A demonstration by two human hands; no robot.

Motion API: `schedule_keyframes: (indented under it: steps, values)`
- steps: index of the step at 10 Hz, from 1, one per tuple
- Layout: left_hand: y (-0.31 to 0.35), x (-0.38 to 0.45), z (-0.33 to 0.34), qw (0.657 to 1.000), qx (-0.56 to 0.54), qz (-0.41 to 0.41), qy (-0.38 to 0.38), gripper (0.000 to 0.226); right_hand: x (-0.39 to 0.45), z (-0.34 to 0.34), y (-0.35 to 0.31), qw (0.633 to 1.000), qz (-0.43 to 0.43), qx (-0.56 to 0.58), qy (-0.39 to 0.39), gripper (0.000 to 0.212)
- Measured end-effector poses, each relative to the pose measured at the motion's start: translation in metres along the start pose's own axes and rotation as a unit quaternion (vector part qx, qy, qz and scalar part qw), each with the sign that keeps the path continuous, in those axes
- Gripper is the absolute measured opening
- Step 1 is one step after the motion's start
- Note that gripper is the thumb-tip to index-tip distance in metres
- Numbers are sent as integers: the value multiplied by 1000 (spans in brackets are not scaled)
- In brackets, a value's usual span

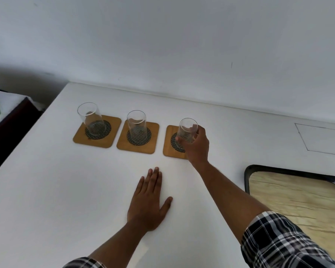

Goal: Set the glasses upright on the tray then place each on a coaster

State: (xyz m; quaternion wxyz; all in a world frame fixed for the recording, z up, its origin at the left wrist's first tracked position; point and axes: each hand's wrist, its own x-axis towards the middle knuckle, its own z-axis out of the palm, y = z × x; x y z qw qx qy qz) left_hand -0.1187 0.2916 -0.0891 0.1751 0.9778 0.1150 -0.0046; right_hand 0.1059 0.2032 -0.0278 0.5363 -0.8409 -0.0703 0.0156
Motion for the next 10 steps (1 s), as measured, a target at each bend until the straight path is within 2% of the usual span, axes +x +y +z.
schedule_keyframes:
  steps: [6,10]
  values:
    - [-1,1,1,1000,4,-6,-3,85,1,0,-2,999,-3,-45,-7,73]
    - [2,0,-6,1000,-3,-11,-20,86,-30,-17,8,997,18,-70,-10,83]
